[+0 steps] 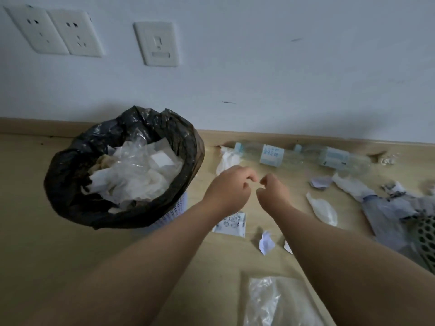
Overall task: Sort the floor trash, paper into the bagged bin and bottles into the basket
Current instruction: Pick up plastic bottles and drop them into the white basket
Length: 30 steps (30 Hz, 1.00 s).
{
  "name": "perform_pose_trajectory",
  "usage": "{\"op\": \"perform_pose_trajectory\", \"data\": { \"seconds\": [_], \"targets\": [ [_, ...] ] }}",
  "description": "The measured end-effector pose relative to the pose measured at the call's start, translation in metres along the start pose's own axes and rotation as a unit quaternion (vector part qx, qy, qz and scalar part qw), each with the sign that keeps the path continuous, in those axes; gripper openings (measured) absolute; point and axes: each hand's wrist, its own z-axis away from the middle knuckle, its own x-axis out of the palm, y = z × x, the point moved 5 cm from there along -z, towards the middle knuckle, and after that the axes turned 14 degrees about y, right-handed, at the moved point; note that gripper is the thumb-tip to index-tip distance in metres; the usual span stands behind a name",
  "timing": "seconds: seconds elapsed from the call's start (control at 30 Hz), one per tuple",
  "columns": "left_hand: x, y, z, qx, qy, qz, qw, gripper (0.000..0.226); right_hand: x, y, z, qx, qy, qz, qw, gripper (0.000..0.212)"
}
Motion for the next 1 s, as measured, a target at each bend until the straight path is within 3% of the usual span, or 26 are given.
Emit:
{"op": "perform_pose_trajectory", "data": {
  "seconds": [0.13, 0.3, 0.4, 0.67, 0.83, 1.0],
  "targets": [
    [0.037, -0.043, 0.010, -0.064, -0.086, -0.085, 0.991, 0.036, 0.004, 0.018, -0.004, 0.033, -0.022, 0.019, 0.999, 0.032],
    [0.069, -0.087, 0.013, -0.049, -0.213, -0.226, 0.949, 0.049, 0.009, 0.048, 0.007, 0.024, -0.067, 0.087, 0.994, 0.037],
    [0.084, -0.100, 0.016, -0.043, -0.251, -0.274, 0.927, 0.063, 0.006, 0.070, 0.006, 0.042, -0.073, 0.103, 0.991, 0.037],
    [0.106, -0.106, 0.011, -0.074, -0.224, -0.266, 0.935, 0.053, -0.013, 0.119, -0.003, 0.075, -0.028, 0.077, 0.994, 0.034],
    [0.125, -0.094, 0.004, -0.161, -0.194, -0.161, 0.954, 0.041, -0.042, 0.145, -0.012, 0.075, 0.059, 0.098, 0.991, 0.034],
    [0.154, -0.075, -0.002, -0.262, -0.137, -0.063, 0.953, 0.027, -0.081, 0.181, -0.024, 0.126, 0.163, 0.162, 0.965, 0.041]
  ]
}}
